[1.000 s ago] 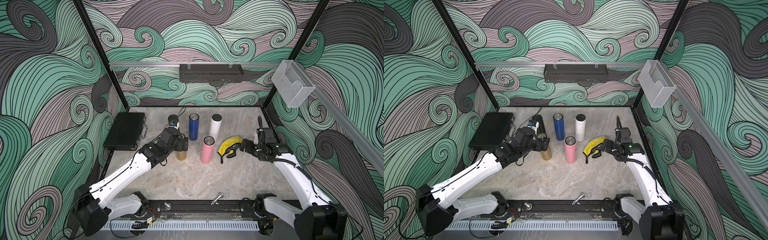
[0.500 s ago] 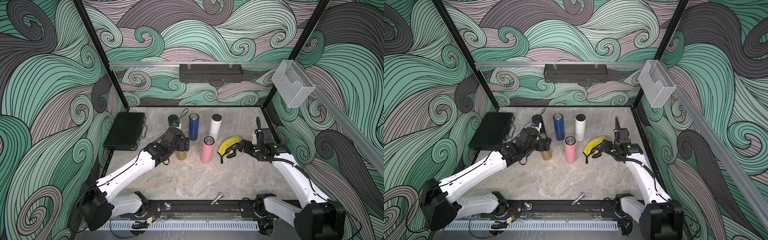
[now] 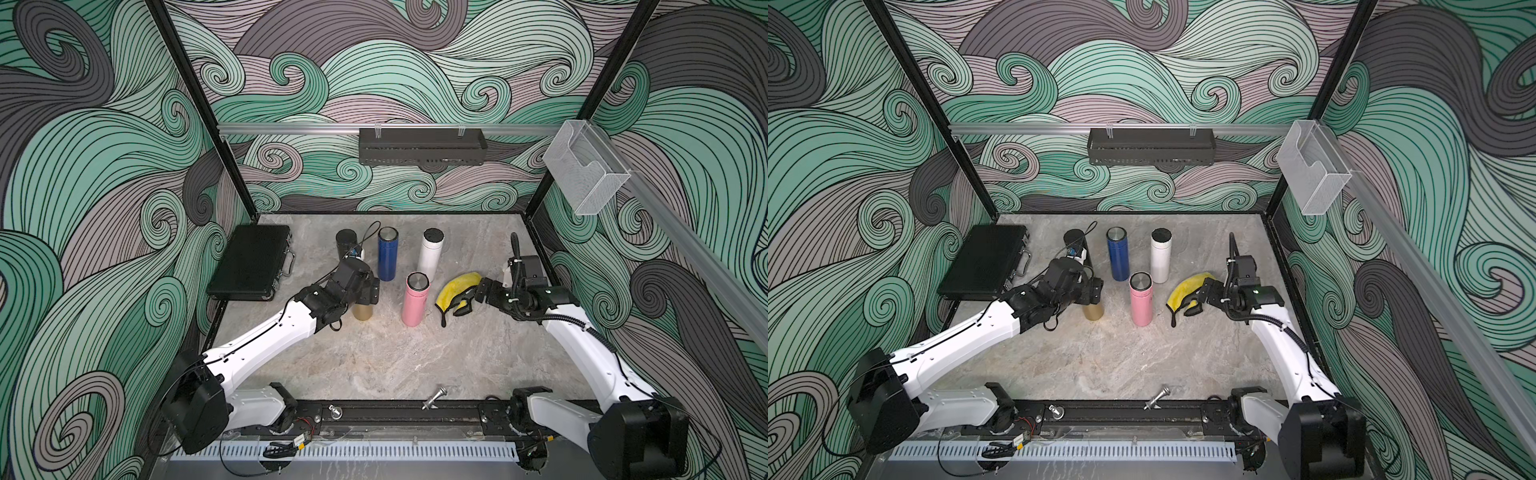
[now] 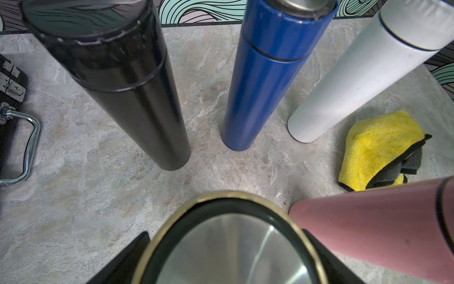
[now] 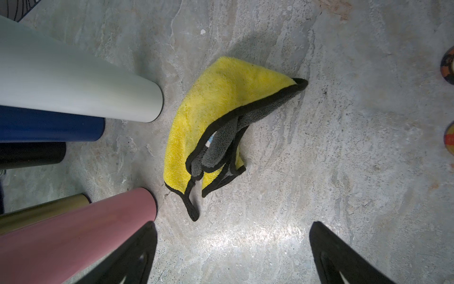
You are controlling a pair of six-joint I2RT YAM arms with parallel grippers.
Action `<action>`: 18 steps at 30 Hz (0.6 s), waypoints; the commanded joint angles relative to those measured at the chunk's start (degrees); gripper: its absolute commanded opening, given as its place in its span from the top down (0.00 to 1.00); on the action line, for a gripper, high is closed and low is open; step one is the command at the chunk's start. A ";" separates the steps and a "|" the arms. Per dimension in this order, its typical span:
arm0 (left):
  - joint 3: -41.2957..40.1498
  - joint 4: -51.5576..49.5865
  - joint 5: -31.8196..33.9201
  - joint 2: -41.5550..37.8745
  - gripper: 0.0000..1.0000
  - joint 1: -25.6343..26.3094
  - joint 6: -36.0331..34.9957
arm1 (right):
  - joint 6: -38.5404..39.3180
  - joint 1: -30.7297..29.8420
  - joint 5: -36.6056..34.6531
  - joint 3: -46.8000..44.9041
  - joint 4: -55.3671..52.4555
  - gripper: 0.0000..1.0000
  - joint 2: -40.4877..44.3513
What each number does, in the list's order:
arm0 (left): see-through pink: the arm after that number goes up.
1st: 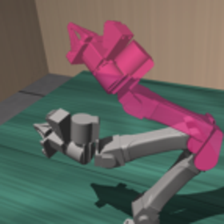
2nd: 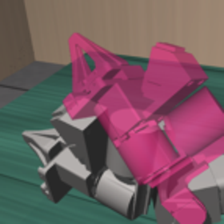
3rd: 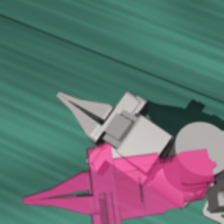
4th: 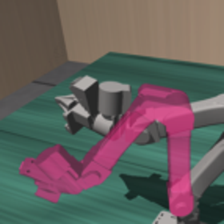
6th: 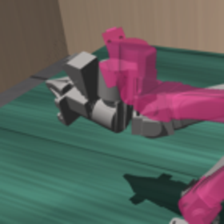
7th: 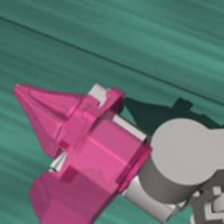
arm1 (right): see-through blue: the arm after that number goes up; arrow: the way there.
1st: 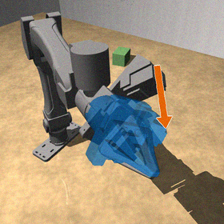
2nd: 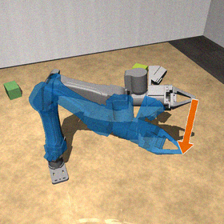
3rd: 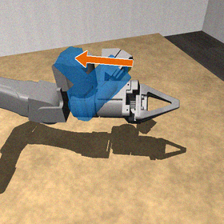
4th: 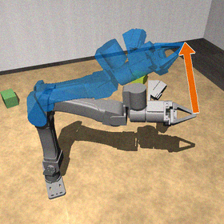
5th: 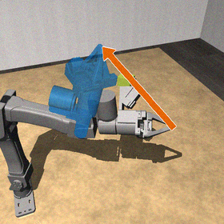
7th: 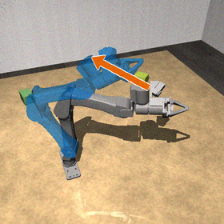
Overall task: Wipe the surface of the thermos
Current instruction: Pick up the thermos from the center of the board.
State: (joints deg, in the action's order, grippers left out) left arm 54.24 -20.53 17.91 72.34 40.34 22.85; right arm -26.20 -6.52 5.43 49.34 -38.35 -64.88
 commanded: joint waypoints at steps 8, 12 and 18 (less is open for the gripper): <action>-0.60 1.31 2.31 1.67 0.14 0.62 -0.66 | -1.14 -0.33 0.08 -1.09 0.66 0.04 -0.50; -0.92 1.33 2.47 1.65 0.16 0.62 -0.65 | -1.14 -0.33 -0.16 -1.10 0.66 0.05 -0.50; -1.65 1.61 2.87 1.53 0.22 0.62 -0.33 | -1.22 -0.33 -0.13 -1.18 0.75 0.05 -0.38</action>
State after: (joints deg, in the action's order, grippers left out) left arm 52.84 -19.49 19.73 73.45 40.66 22.68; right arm -26.39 -6.52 5.41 48.71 -37.45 -65.30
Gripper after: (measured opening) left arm 0.786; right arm 0.948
